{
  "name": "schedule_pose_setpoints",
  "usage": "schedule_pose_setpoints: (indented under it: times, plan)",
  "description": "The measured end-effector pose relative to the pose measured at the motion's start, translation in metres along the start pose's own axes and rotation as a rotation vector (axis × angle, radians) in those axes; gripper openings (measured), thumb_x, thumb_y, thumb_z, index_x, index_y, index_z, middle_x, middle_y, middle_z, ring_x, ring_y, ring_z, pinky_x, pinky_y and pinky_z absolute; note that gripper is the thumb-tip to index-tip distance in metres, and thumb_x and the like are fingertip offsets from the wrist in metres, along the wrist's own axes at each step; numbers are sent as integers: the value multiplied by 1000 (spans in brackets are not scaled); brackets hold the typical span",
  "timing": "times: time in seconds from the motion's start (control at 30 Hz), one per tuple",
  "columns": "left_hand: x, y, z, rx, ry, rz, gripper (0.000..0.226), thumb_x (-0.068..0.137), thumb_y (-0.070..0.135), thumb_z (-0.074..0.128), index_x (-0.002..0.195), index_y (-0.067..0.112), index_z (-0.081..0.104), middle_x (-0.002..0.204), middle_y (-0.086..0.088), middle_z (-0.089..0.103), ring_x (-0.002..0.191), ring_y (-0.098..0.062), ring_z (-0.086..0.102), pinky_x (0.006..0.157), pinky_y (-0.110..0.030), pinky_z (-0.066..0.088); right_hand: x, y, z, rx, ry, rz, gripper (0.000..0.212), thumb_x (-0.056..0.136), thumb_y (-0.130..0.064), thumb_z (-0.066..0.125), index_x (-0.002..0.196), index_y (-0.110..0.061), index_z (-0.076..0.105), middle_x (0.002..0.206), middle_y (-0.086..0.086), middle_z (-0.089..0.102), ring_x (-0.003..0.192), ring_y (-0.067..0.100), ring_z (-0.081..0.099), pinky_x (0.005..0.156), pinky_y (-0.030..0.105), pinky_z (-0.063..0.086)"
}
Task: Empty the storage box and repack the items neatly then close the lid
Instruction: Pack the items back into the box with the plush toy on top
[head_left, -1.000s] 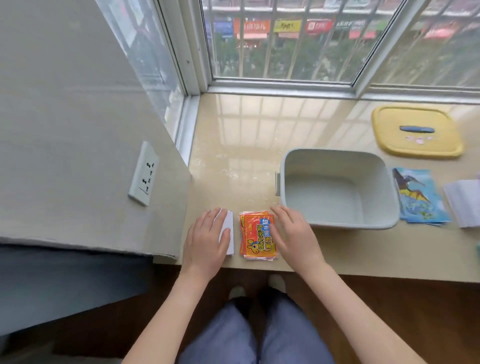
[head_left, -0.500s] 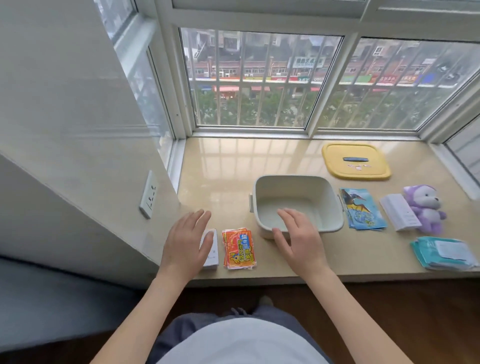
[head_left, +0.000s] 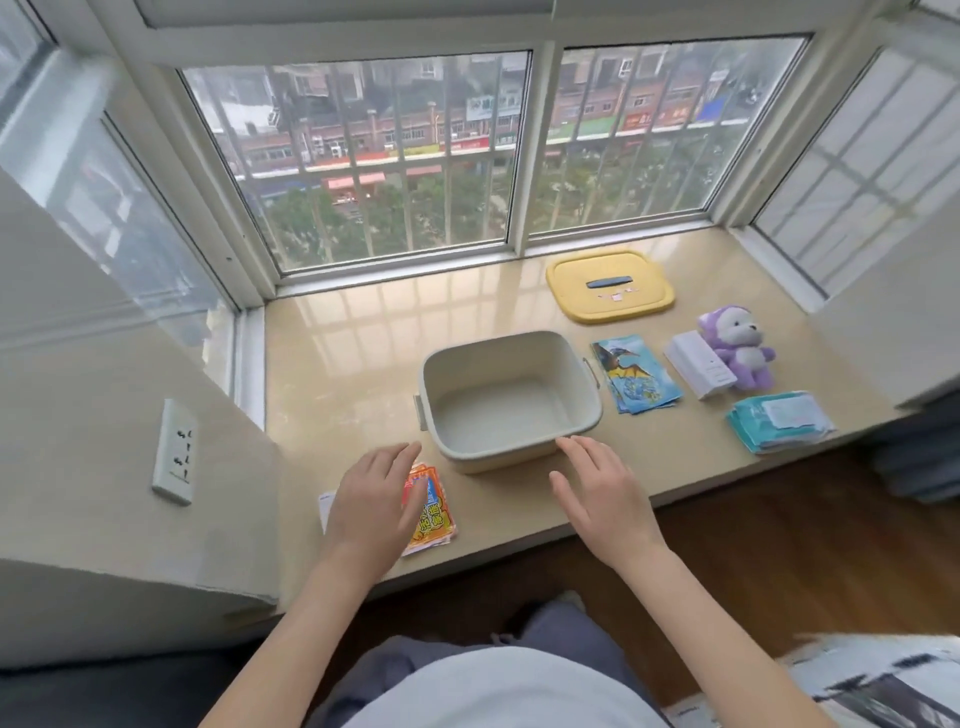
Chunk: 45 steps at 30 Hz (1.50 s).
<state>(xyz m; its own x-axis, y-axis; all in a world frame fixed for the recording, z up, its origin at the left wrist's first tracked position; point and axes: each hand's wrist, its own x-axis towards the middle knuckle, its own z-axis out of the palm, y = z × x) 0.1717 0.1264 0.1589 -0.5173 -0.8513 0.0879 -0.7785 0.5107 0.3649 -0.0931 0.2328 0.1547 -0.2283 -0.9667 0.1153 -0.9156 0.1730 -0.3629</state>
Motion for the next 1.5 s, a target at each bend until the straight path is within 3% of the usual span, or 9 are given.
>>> schedule_pose_setpoints:
  times: [0.13, 0.3, 0.6, 0.83, 1.03, 1.2, 1.33, 1.5]
  plan:
    - [41, 45, 2, -5, 87, 105, 50, 97, 36, 36, 134, 9, 58, 132, -6, 61, 124, -29, 52, 109, -36, 34, 8, 38, -26, -13, 82, 36, 51, 97, -42, 42, 131, -9, 59, 126, 7, 63, 117, 22, 58, 95, 34, 48]
    - [88, 116, 40, -27, 106, 175, 46, 97, 31, 41, 129, 5, 60, 127, -9, 62, 121, -31, 53, 107, -43, 38, 17, 117, -50, 16, 112, 99, 52, 98, -41, 40, 132, -8, 58, 126, 8, 64, 114, 23, 58, 95, 35, 48]
    - [132, 243, 134, -50, 18, -7, 43, 96, 29, 42, 122, 2, 63, 118, -10, 65, 110, -29, 58, 95, -39, 44, 53, 285, -87, 22, -88, 87, 55, 96, -42, 35, 133, -9, 57, 126, 9, 62, 113, 27, 57, 94, 40, 47]
    - [187, 291, 158, -67, 35, -104, 42, 94, 27, 43, 121, 2, 62, 117, -10, 65, 107, -29, 58, 90, -39, 47, 120, 362, -98, 38, -145, 29, 56, 96, -43, 32, 134, -8, 56, 131, 10, 60, 118, 27, 56, 96, 40, 49]
    - [262, 305, 207, -166, -21, -88, 46, 96, 29, 39, 130, 3, 56, 124, -9, 62, 115, -23, 53, 96, -34, 45, 174, 400, -56, 100, -138, 76, 43, 98, -24, 55, 137, -7, 52, 134, 10, 55, 122, 25, 52, 98, 36, 46]
    - [324, 309, 282, -242, -64, -103, 46, 96, 29, 40, 133, 4, 54, 128, -9, 59, 116, -22, 52, 98, -33, 43, 211, 434, 10, 177, -178, 183, 43, 98, -23, 53, 138, -9, 50, 135, 10, 52, 122, 26, 50, 101, 37, 43]
    - [356, 289, 368, -274, -136, -210, 45, 95, 20, 52, 138, 7, 48, 133, -8, 54, 121, -25, 50, 103, -37, 42, 231, 462, 77, 173, -232, 219, 45, 97, -24, 52, 140, -12, 47, 136, 8, 51, 120, 26, 50, 99, 38, 43]
    - [375, 254, 449, -246, -190, -440, 57, 91, 23, 60, 143, 9, 41, 132, -12, 48, 120, -30, 46, 98, -28, 24, 248, 491, 155, 58, -240, 298, 49, 93, -23, 59, 140, -13, 49, 128, 11, 56, 109, 33, 51, 93, 43, 43]
